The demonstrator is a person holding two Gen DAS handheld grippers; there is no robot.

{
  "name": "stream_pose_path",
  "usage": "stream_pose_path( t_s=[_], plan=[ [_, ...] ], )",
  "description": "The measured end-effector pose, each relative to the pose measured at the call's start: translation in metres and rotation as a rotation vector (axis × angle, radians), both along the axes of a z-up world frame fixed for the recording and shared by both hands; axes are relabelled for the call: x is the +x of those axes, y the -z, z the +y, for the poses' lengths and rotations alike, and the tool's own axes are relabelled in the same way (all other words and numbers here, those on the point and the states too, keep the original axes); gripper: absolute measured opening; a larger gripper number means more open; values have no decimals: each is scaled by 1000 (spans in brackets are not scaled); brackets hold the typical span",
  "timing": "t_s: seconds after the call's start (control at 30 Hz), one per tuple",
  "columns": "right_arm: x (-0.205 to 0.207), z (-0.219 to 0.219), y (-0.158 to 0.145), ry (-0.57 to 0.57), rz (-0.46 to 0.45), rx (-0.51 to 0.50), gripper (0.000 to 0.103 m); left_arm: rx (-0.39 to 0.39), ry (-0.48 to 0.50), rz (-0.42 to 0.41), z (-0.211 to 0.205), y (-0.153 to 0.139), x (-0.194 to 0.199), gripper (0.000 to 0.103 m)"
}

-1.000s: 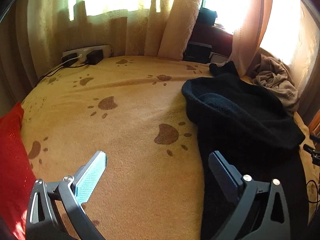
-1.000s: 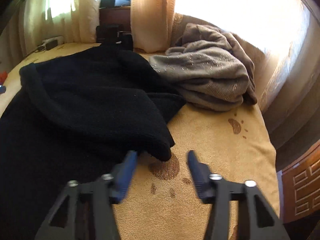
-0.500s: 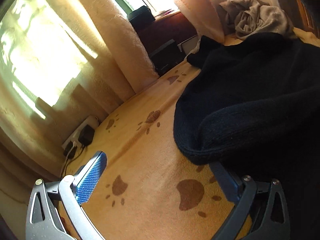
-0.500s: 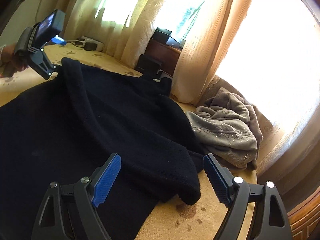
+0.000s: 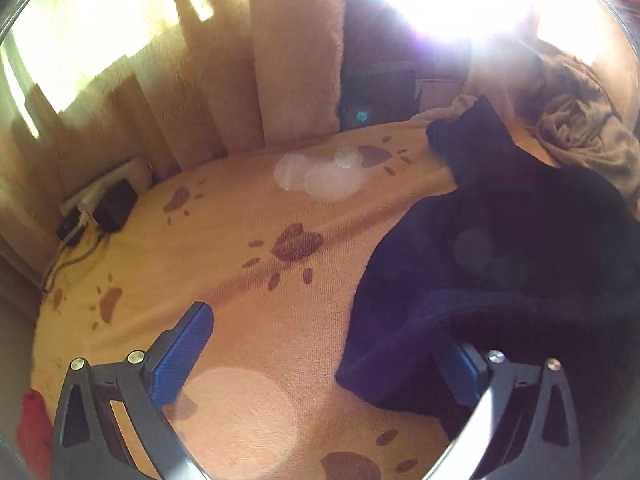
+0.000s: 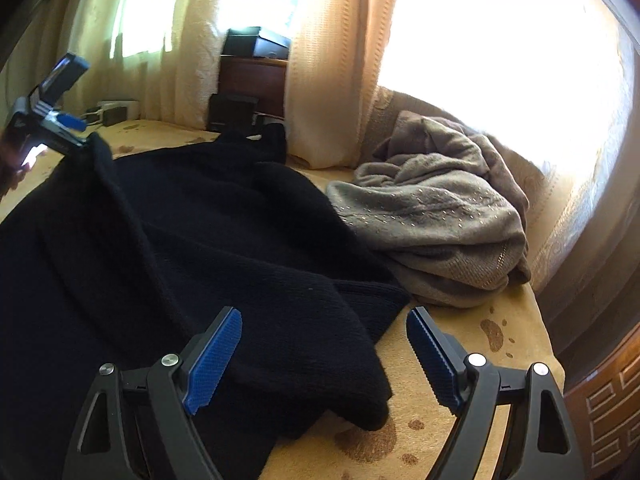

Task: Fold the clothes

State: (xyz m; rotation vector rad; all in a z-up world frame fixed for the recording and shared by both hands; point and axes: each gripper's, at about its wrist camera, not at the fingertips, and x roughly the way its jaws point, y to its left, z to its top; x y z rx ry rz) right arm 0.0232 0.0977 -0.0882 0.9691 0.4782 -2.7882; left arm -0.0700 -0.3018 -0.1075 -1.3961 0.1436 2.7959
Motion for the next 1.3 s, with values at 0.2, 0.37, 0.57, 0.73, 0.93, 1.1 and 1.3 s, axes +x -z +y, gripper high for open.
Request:
stream_pose_path(
  t_s=[0.2, 0.37, 0.57, 0.73, 0.93, 1.1, 1.3],
  plan=[
    [-34, 31, 4, 120, -33, -59, 86, 305, 31, -87, -47, -1, 11, 103],
    [-56, 47, 1, 218, -10, -50, 86, 286, 49, -78, -56, 0, 30, 103],
    [-34, 40, -23, 22, 61, -258, 86, 425, -4, -91, -60, 4, 22, 103],
    [2, -38, -62, -372, 127, -264, 86, 483, -11, -75, -53, 3, 16, 103],
    [-1, -163, -70, -760, 22, -226, 86, 581, -24, -40, -56, 4, 25, 103],
    [-25, -246, -39, -832, -26, -32, 86, 618, -19, -37, -61, 8, 28, 103],
    [-86, -243, -34, -623, -107, -156, 86, 583, -25, -47, -62, 13, 27, 103]
  ],
)
